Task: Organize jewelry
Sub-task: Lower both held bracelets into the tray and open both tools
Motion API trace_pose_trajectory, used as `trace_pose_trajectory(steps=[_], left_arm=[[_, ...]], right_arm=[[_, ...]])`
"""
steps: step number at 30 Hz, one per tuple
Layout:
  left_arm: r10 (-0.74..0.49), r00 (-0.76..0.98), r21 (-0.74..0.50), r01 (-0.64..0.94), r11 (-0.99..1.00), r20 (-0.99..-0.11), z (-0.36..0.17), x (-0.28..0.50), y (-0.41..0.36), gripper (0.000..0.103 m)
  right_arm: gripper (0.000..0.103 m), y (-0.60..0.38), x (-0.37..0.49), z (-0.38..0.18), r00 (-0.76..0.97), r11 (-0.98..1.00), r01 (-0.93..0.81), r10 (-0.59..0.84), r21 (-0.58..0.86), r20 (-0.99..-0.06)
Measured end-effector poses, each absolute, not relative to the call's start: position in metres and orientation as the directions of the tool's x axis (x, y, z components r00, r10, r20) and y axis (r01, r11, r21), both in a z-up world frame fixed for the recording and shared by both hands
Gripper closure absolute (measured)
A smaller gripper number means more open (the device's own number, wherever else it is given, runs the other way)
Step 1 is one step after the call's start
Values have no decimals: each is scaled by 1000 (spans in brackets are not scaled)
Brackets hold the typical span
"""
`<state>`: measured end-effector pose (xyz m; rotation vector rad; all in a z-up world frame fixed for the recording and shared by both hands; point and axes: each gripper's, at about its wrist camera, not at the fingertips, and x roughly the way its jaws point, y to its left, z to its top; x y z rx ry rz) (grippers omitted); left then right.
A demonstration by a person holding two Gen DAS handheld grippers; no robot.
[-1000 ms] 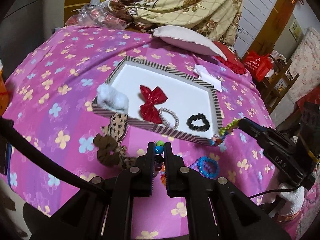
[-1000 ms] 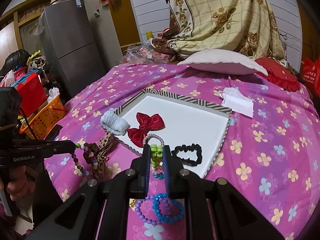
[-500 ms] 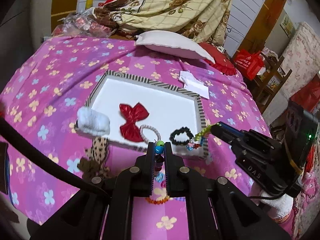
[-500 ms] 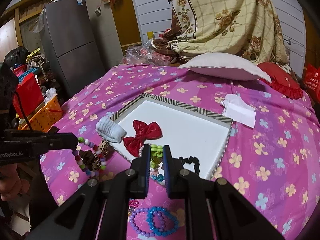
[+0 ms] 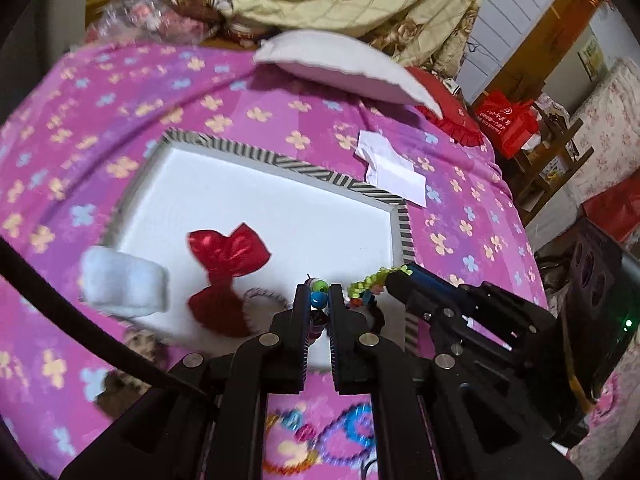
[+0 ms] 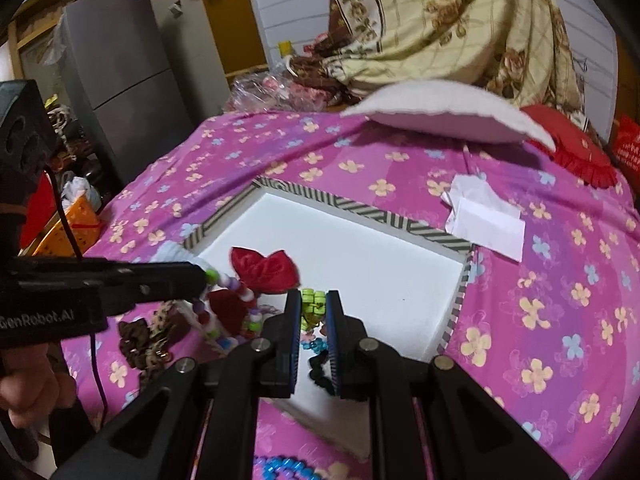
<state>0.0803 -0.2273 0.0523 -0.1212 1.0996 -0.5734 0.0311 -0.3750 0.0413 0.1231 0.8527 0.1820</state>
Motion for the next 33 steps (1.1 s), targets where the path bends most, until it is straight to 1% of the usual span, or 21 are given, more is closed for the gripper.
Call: trace_pose_trajectory(steps=[3,7,12,17,18,20,21,22,24,25,26,28,30,33], left_arm=[[-492,291,-381,364,850,-821,29,100,-240,89],[-404,290,-311,318,896,-868,-2,126,-248,89],[-316,305,-232,280,931,-898,-21,141,-249,89],[-294,311,-207,285,936,-904,-29,144,-258,89],[-286,316,-198,283,939,-904,-30,144,-259,89],[-275,329,-187,275,943,-903,-30,145,-260,89],[-276,334,-188,270,944,-901,-29,144,-258,89],[-281,336,-196,266,944,-899,-27,143,-256,89],[-295,330,-210,269,940,-897,-24,139,-253,80],[-304,325,-219,274,937,-895,-20,135,-250,71],[-311,325,-225,276,934,-893,-17,132,-248,67],[-324,332,-234,283,930,-886,-8,124,-243,65],[-345,337,-253,290,923,-876,4,113,-233,63],[-376,337,-285,290,914,-863,17,100,-220,62]], right_arm=[[91,-385,54,23,614,978,-89,202,187,-763],[91,-399,82,4,588,980,-49,184,193,-788],[91,-415,110,-19,560,983,12,144,182,-816],[91,-428,117,-33,551,979,73,118,189,-826],[89,-430,116,-33,550,977,81,121,196,-826],[79,-435,111,-31,551,973,96,124,210,-825],[71,-437,106,-29,555,972,100,124,214,-822],[69,-437,100,-24,564,971,93,129,218,-815],[69,-437,89,-16,580,972,82,133,220,-804],[67,-437,82,-12,589,971,78,138,226,-796],[65,-437,76,-8,595,970,75,144,233,-791],[61,-435,59,2,611,967,66,157,247,-776],[60,-431,44,10,622,968,56,159,246,-767],[58,-424,21,18,632,970,41,160,238,-759]])
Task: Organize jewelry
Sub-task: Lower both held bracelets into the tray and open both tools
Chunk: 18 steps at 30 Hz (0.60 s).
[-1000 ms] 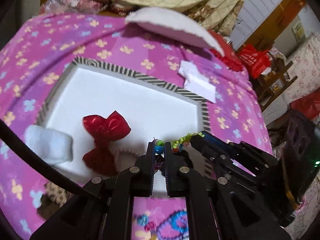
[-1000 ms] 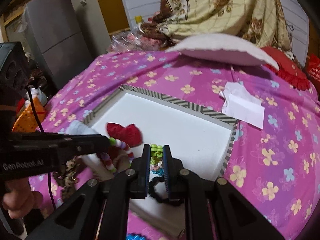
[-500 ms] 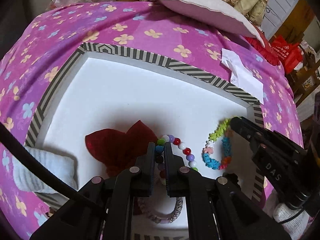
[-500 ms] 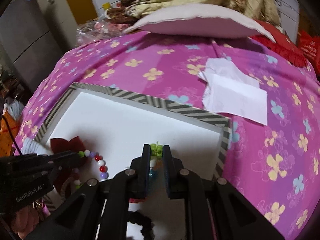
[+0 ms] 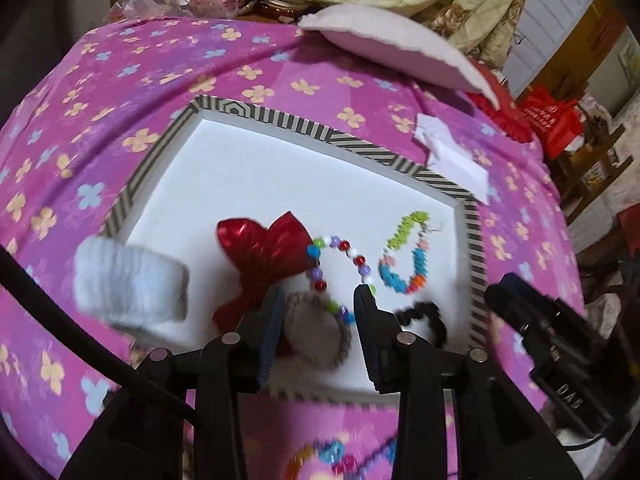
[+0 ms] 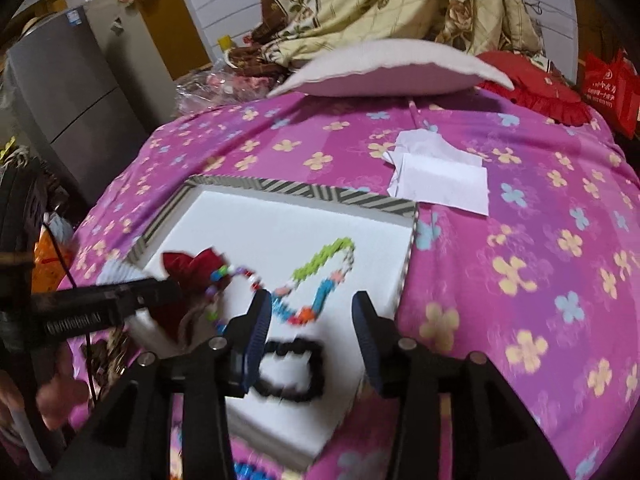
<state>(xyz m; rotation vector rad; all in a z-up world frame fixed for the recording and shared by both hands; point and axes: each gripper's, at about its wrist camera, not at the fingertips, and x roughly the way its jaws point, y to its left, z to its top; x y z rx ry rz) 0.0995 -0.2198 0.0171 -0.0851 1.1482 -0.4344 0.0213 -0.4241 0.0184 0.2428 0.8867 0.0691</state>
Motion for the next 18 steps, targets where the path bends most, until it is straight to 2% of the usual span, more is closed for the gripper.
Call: trace_pose_trajectory(steps=[8,14,18], left_arm=[[-439,379,-334,313,889,-814,55,57,-181,60],[-415,403,-303,313,900,-816,59,23,-160,60],[-341,450,-230,285,931,-825,52,1,-148,60]], right_arm=[[54,-400,-37,35,648,972,0,178,234,-740],[49,-377,-72,41,652,973,-33,195,229,-733],[48,-367,-89,42,656,969,-42,209,242,-725]])
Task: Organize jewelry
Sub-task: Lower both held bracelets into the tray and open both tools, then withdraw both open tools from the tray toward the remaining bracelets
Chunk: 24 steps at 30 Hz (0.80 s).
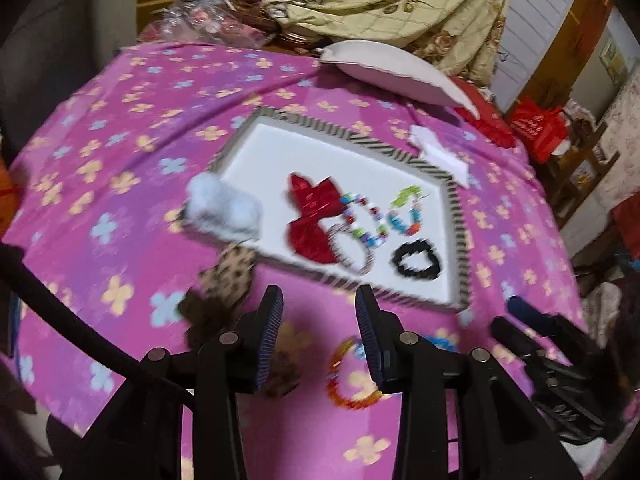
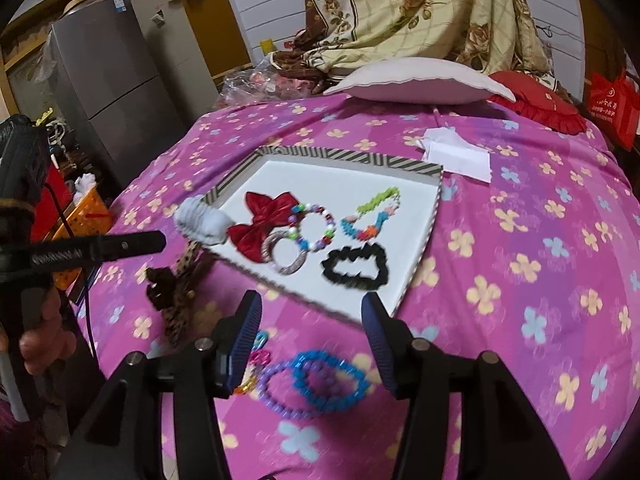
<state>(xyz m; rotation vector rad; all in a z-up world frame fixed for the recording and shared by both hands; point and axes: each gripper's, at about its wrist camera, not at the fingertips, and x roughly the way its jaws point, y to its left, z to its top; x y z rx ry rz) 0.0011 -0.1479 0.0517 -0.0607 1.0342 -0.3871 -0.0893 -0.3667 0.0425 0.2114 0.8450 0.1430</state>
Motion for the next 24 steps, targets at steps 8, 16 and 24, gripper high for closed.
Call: trace_pose_trajectory(steps=[8,16,24], left_arm=[[-264,464,-171,234,957,-845,28,-33,-134,60],[-231,499,-134,224,965,-835,24,-58,-135,60],[-209,517,-99,233,967,-830,23,-73,-140,60]], right_arm=[[46,-348,-112,30,629,966,-45,225,255,-744],[44,-333,-130,24,614,967,-47,224,249,-757],[43,-326,-141,25,614,969,-53,221,240,-758]])
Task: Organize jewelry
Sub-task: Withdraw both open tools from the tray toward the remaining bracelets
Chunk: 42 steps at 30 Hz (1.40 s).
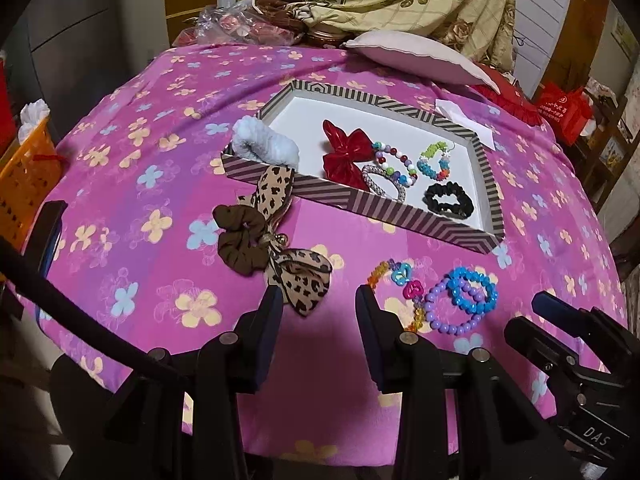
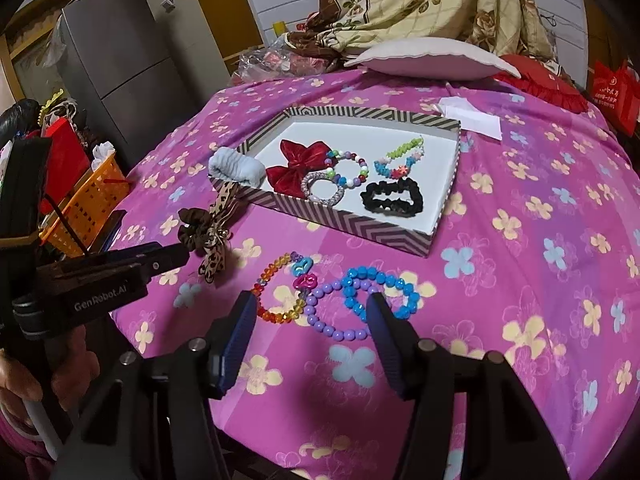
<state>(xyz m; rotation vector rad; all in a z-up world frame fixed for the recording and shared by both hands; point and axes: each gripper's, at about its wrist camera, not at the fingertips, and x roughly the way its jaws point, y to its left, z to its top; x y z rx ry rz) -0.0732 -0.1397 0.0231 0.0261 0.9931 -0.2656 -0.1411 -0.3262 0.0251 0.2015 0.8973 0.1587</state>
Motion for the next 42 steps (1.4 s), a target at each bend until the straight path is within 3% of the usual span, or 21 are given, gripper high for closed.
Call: trace_pose_trajectory(steps=[37,42], left_arm=[[-192,467,-83,244,966,-863,2,-77,-150,60],[-237,430,-150,226,963,-871,-5,-71,-143,60]], right_arm=[[41,-338,-147,-1,569,975,-15,190,220,-800],[41,-351,-148,-9,565,979,20,158,205,-810]])
